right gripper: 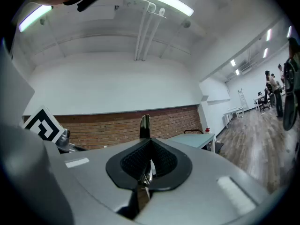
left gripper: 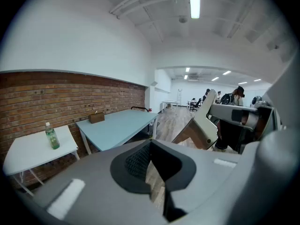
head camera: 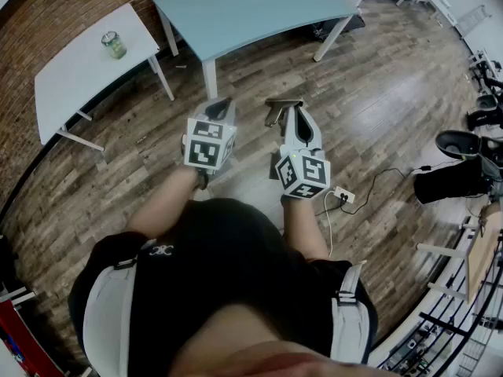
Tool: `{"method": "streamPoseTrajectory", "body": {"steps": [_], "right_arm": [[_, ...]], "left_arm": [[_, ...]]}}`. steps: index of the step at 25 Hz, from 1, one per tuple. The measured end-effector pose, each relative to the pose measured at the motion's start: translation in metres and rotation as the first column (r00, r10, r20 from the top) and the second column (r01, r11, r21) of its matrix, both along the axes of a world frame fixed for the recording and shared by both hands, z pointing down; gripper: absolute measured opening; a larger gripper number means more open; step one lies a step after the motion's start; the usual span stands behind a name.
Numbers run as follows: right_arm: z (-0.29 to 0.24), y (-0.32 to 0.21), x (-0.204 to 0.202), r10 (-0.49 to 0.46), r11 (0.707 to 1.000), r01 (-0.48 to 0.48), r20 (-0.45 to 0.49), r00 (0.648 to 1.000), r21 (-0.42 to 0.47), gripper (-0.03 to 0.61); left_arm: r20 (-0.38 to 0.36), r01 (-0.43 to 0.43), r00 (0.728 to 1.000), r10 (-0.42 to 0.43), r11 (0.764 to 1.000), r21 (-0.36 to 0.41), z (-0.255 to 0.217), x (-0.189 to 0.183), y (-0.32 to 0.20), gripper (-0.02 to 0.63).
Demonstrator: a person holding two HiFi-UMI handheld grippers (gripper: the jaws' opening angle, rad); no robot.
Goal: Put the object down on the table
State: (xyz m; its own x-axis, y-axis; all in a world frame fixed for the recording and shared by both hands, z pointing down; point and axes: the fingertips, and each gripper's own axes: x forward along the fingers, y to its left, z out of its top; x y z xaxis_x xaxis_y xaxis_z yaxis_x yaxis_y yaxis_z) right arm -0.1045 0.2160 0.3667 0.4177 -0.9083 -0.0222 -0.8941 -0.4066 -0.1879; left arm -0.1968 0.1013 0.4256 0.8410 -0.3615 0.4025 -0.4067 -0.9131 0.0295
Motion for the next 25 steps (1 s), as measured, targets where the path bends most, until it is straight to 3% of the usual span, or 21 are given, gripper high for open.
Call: {"method": "streamPoseTrajectory", "body": {"steps": [10,15,25], "right_arm": [[0.006,0.029,0.005,-0.009,1.0,0.009,0.001,1.0,-0.008,0.015],[0.006,0.05,0.014,-0.008,1.0,0.007,0.045,0.999,0.024,0.015],[0.023,0.091,0.032,0.031,0.999,-0.03,0.045,0.999,-0.017,0.015]], "left_arm": [[-0.005,0.014,1.0,-0.014,1.0,0.005,0.002,0.009,0.025,0.0],[-0.004,0.01,1.0,-0.01,1.0,-0.008,0.006,0.015,0.044,0.0],[0.02,-0.035,0.999,0.035,0.999,-0.021,0.023,0.04,0.085,0.0]]}}
